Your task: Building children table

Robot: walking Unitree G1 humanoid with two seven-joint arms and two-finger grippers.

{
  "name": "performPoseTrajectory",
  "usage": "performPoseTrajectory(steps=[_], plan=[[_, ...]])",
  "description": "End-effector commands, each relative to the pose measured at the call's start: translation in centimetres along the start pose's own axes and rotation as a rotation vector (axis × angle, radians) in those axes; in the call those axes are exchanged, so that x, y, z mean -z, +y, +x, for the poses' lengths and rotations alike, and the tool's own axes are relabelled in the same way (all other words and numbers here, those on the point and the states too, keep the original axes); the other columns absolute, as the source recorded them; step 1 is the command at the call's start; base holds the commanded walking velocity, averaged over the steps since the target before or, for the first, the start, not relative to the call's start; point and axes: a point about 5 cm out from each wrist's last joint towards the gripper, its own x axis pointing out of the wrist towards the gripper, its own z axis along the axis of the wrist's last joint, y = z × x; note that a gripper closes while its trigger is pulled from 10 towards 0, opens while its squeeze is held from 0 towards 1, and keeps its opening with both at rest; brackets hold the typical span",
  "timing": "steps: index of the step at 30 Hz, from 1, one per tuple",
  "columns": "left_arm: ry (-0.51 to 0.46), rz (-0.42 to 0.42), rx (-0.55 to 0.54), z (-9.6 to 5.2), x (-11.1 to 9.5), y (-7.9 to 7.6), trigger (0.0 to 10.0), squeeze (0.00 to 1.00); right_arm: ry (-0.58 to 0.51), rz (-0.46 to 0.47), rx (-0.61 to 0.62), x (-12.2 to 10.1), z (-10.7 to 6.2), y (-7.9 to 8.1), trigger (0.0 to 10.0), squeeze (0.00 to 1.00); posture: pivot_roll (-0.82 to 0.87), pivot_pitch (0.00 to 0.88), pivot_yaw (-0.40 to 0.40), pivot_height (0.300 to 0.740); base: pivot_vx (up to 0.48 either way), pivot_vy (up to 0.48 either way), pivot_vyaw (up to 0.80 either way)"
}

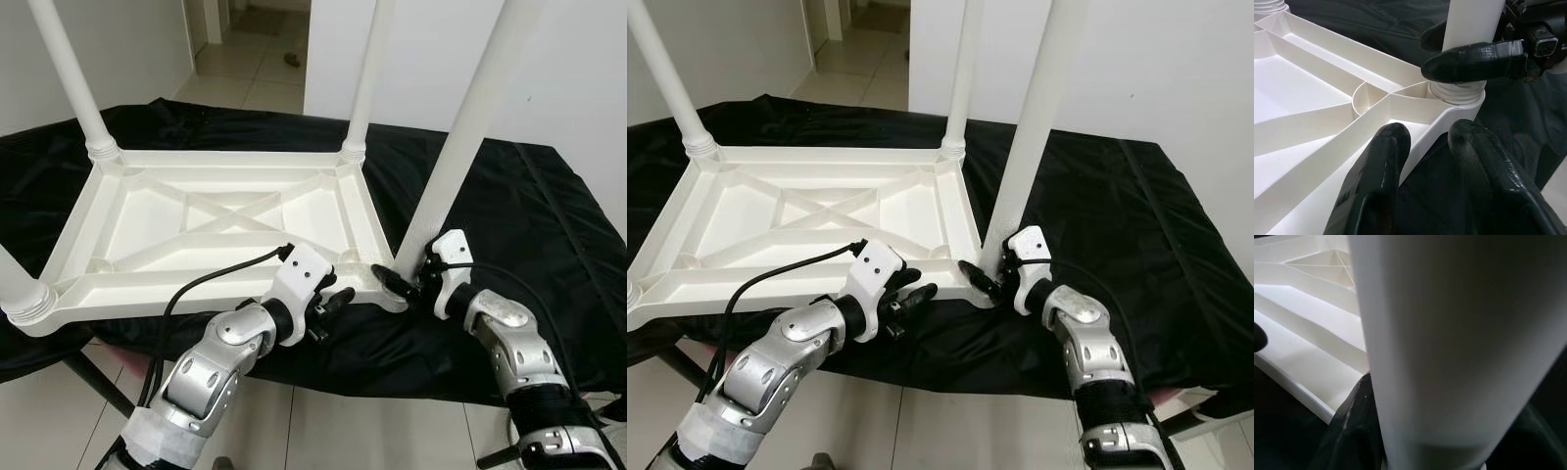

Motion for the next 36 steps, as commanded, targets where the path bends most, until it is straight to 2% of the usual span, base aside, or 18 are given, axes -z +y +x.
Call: performPoseTrajectory(steps=[1,3,6,7,9,11,14,15,19,21,24,27,31,32,33,34,35,36], plan=[[0.007,0.012,0.102,0.1,0.1,-0.6,10.0,0.0,-0.008,-0.011,-0.028,-0.1,0.3,0.2,0.0,0.0,0.02,0.0,-0.022,0.74,0.0,0.0,0.0],[0.007,0.014,0.102,0.1,0.1,-0.7,10.0,0.0,-0.02,-0.011,-0.032,-0.1,0.3,0.2,0.0,0.0,0.02,0.0,-0.025,0.74,0.0,0.0,0.0],[0.003,0.012,0.096,0.3,0.1,-0.7,10.0,0.0,-0.075,0.01,0.083,-0.1,0.2,0.6,0.0,0.0,0.02,0.0,-0.035,0.74,0.0,0.0,0.0],[0.003,0.012,0.096,0.3,0.1,-0.7,10.0,0.0,-0.075,0.01,0.083,-0.1,0.2,0.6,0.0,0.0,0.02,0.0,-0.035,0.74,0.0,0.0,0.0],[0.001,0.008,0.094,0.4,0.1,-0.8,10.0,0.0,-0.066,0.038,0.207,0.2,0.1,1.1,0.0,0.0,0.01,0.0,-0.039,0.74,0.0,0.0,0.0],[0.001,0.008,0.094,0.4,0.1,-0.9,10.0,0.0,-0.063,0.037,0.227,0.3,0.1,1.2,0.0,0.0,0.01,0.0,-0.039,0.74,0.0,0.0,0.0],[0.0,0.008,0.1,0.5,0.1,-1.1,10.0,0.0,-0.03,0.104,0.345,0.8,0.0,2.0,0.0,0.0,0.01,0.0,-0.044,0.74,0.0,0.0,0.0],[0.0,0.008,0.1,0.5,0.1,-1.1,10.0,0.0,-0.03,0.104,0.345,0.8,0.0,2.0,0.0,0.0,0.01,0.0,-0.044,0.74,0.0,0.0,0.0],[0.0,0.009,0.103,0.5,0.1,-1.2,10.0,0.0,-0.012,0.11,0.474,0.8,-0.4,2.5,0.0,0.0,0.01,0.0,-0.049,0.74,0.0,0.0,0.0],[0.001,0.01,0.105,0.5,0.2,-1.2,10.0,0.0,0.002,0.117,0.618,0.8,-0.9,3.6,0.0,0.0,0.01,0.0,-0.054,0.74,0.0,0.0,0.0],[0.001,0.01,0.105,0.5,0.2,-1.2,10.0,0.0,0.002,0.117,0.618,0.8,-0.9,3.6,0.0,0.0,0.01,0.0,-0.054,0.74,0.0,0.0,0.0],[0.0,0.013,0.106,0.6,0.1,-1.2,10.0,0.0,0.006,0.112,0.689,0.4,-0.9,5.3,0.0,0.0,0.01,0.0,-0.056,0.74,0.0,0.0,0.0],[-0.001,0.014,0.107,0.6,0.1,-1.2,10.0,0.0,0.0,0.096,0.694,0.2,-0.9,5.8,0.0,0.0,0.01,0.0,-0.055,0.74,0.0,0.0,0.0],[-0.003,0.015,0.107,0.7,0.0,-1.2,10.0,0.0,-0.002,0.121,0.712,0.1,-1.1,5.8,1.0,0.0,0.01,0.0,-0.053,0.74,0.0,0.0,0.0],[-0.004,0.015,0.108,0.7,0.0,-1.2,10.0,0.0,0.016,0.141,0.687,0.3,-1.1,5.5,10.0,0.0,0.01,0.0,-0.05,0.74,0.0,0.0,0.0],[-0.004,0.016,0.108,0.7,0.0,-1.2,10.0,0.0,0.014,0.156,0.641,0.2,-1.0,5.3,10.0,0.85,0.01,0.0,-0.049,0.74,0.0,0.0,0.0],[-0.004,0.016,0.108,0.7,0.0,-1.2,10.0,0.0,0.014,0.156,0.641,0.2,-1.0,5.3,10.0,0.85,0.01,0.0,-0.049,0.74,0.0,0.0,0.0],[-0.005,0.017,0.109,0.8,0.0,-1.1,10.0,0.0,0.0,0.167,0.579,0.1,-0.8,5.1,10.0,1.0,0.01,0.0,-0.048,0.74,0.0,0.0,0.0]])
